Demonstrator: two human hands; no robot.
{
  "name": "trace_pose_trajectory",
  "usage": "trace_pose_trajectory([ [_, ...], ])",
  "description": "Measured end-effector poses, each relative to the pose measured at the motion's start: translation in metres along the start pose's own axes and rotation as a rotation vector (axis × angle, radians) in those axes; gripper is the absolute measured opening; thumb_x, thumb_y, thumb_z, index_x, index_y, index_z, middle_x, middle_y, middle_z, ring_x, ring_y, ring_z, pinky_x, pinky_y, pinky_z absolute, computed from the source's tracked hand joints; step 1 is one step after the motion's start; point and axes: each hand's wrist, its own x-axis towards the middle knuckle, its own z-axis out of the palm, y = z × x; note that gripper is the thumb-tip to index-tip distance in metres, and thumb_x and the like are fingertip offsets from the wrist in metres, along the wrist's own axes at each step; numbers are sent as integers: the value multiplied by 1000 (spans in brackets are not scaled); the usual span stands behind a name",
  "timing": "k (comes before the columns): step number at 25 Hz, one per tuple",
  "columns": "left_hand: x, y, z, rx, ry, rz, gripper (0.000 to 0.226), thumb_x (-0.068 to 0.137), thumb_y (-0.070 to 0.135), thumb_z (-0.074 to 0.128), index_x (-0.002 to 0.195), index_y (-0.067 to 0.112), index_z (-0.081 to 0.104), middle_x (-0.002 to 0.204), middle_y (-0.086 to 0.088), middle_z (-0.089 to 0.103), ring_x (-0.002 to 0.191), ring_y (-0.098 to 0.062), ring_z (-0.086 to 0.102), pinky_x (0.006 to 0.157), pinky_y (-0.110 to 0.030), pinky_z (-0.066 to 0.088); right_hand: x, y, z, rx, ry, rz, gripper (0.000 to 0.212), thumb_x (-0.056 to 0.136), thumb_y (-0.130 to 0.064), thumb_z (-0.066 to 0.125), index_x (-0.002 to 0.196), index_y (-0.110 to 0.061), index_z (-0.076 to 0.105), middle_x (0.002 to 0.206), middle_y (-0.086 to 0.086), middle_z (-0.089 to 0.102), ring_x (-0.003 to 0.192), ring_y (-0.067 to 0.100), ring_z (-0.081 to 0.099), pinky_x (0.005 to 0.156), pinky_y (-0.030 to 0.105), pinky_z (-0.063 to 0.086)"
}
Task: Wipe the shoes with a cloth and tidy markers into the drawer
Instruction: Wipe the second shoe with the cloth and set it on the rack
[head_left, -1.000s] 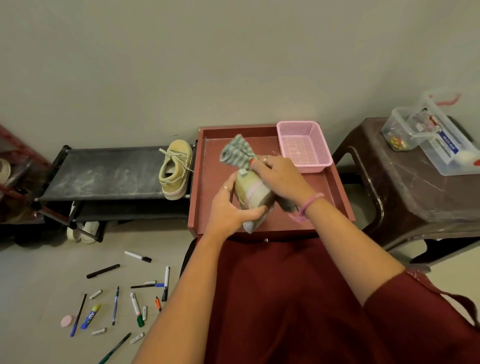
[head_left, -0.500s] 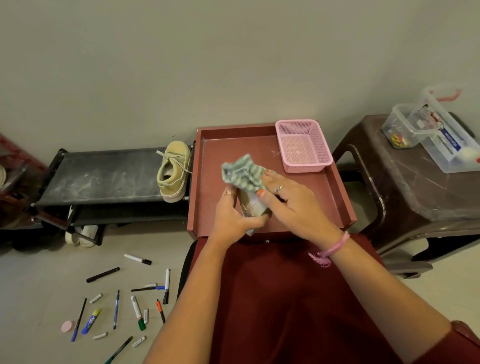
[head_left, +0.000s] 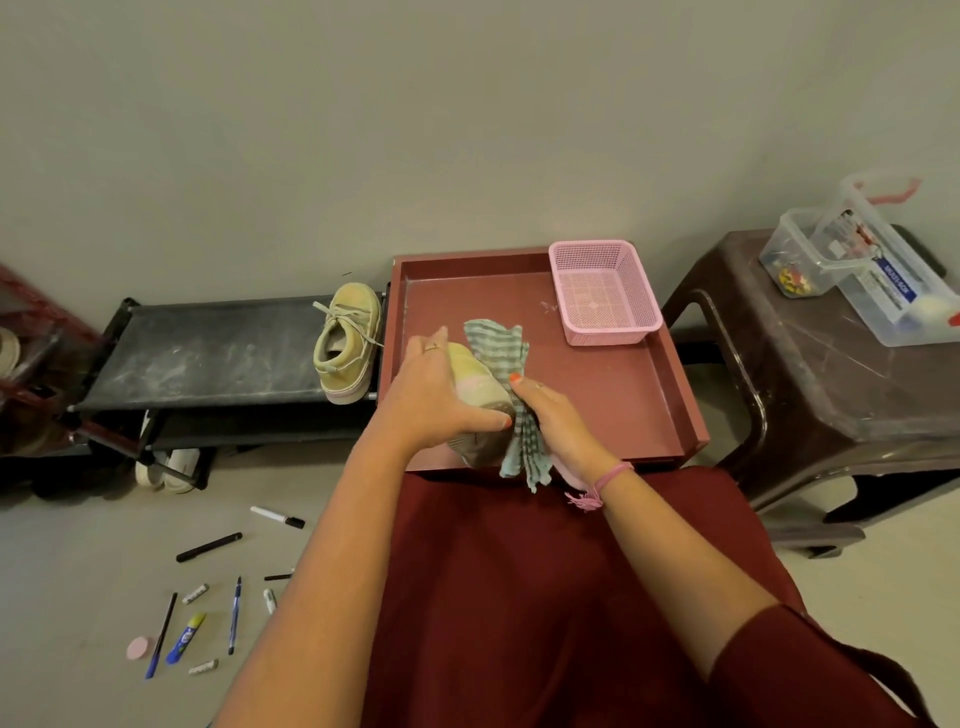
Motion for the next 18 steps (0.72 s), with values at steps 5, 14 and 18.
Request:
trace_pose_trajectory([
  [5,-17,-27,-21,-88,29,137,68,56,28,88,114,10,57,113,-8,60,107,-21,57,95,-37,48,-6,1,49,-285,-151,-271,35,98,-29,47,102,-2,69,123,11,65,123,22,55,101,32,43],
  [14,-33,-38,2,-166,192,84,100,48,39,91,134,24,43,124,9,45,111,-6,46,96,-25,43,-7,46,12,-269,125,-211,47,101,-26,44,77,14,49,64,8,46,60,15,44,56,21,39],
  [18,-28,-24,15,-221,267,200,96,47,41,90,130,32,43,119,16,43,110,-1,47,98,-30,47,-10,39,-1,-192,188,-222,55,97,-34,50,94,21,47,65,26,43,63,27,48,62,39,44],
])
